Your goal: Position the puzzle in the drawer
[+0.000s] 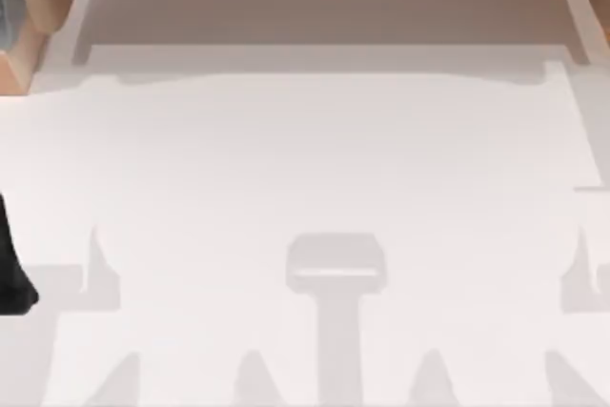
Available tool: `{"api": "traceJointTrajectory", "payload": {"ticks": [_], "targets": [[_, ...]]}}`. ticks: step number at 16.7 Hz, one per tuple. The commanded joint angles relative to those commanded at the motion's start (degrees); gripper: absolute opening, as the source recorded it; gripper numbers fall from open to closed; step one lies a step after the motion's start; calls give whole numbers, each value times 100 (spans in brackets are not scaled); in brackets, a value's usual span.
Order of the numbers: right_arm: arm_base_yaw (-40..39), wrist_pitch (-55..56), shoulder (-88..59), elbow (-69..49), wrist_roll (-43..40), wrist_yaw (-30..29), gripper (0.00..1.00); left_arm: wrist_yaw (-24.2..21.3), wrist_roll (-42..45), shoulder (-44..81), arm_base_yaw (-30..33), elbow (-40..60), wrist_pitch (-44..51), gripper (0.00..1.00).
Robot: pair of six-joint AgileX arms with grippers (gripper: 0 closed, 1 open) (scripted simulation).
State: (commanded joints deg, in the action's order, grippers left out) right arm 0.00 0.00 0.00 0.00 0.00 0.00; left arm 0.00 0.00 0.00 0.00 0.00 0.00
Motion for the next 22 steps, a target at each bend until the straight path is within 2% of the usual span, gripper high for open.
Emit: {"api": "traceJointTrajectory", "payload": {"ticks": [5, 9, 22], "targets": [[-98, 116, -319, -232, 9, -131, 100, 0, 0, 0, 0, 0, 0, 100], [-514, 537, -1507, -1073, 12, -551, 100, 0, 0, 0, 0, 0, 0, 100], [-2712, 2745, -8313, -5554, 41, -2865, 100, 0, 0, 0, 0, 0, 0, 100]]}}
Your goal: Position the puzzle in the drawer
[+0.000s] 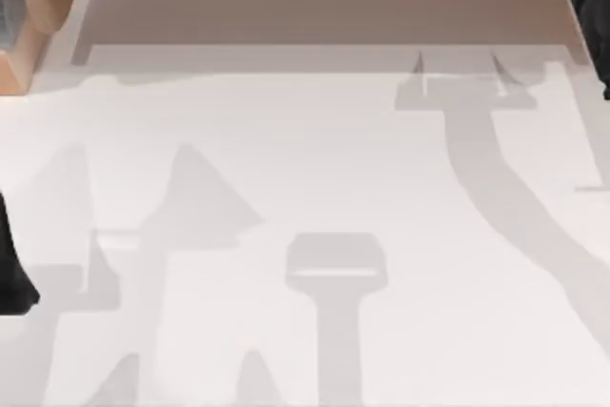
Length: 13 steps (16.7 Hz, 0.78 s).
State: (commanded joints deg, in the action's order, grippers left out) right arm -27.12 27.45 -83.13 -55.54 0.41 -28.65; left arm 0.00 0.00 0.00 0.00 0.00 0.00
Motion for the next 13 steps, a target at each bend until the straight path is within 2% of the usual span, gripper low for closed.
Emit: {"api": "traceJointTrajectory", "payload": {"ticks": [7, 13], "targets": [[-1061, 1054, -3266, -2152, 21, -1117, 100, 0, 0, 0, 0, 0, 0, 100], [-1592, 1579, -4904, -3226, 29, -1677, 100, 0, 0, 0, 0, 0, 0, 100]]}}
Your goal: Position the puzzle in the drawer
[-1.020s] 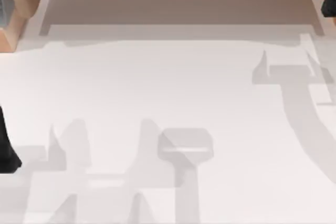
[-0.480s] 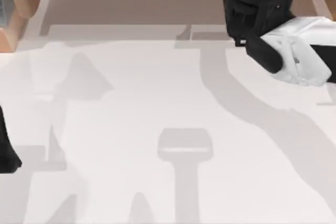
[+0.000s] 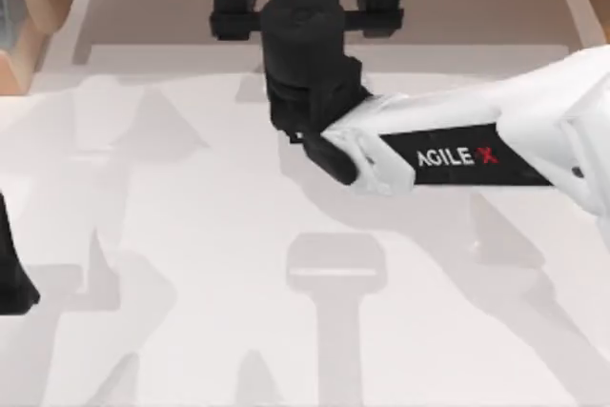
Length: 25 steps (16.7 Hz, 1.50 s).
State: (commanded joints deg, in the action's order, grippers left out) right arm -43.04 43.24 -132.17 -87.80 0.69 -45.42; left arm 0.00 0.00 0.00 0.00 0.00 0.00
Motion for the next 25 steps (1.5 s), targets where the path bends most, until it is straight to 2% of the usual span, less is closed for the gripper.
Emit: {"api": "traceJointTrajectory", "payload": {"ticks": [9, 18, 23, 25], "targets": [[-34, 36, -220, -216, 22, -19, 100, 0, 0, 0, 0, 0, 0, 100], [350, -651, -1042, -1763, 2, 368, 100, 0, 0, 0, 0, 0, 0, 100], [381, -700, -1105, -1872, 1, 398, 100, 0, 0, 0, 0, 0, 0, 100], [381, -700, -1105, -1872, 1, 398, 85, 0, 0, 0, 0, 0, 0, 100]]}}
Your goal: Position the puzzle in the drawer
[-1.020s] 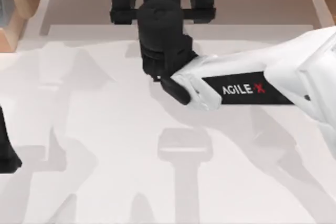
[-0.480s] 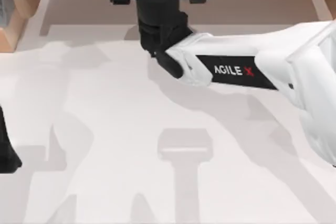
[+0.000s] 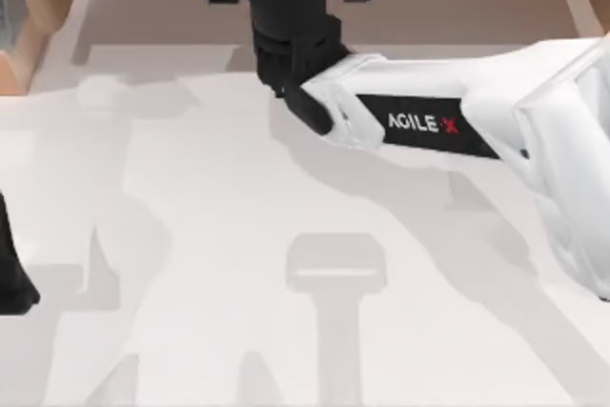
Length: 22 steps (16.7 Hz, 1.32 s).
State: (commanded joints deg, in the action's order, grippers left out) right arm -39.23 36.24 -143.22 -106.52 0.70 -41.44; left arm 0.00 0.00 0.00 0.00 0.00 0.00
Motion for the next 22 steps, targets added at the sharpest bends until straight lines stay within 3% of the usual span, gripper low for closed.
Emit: {"api": "traceJointTrajectory", "payload": {"ticks": [11, 22], "targets": [[0, 0, 0, 0, 0, 0, 2, 0, 0, 0, 0, 0, 0, 100], [-41, -10, 102, 83, 9, -20, 0, 0, 0, 0, 0, 0, 0, 100]]}}
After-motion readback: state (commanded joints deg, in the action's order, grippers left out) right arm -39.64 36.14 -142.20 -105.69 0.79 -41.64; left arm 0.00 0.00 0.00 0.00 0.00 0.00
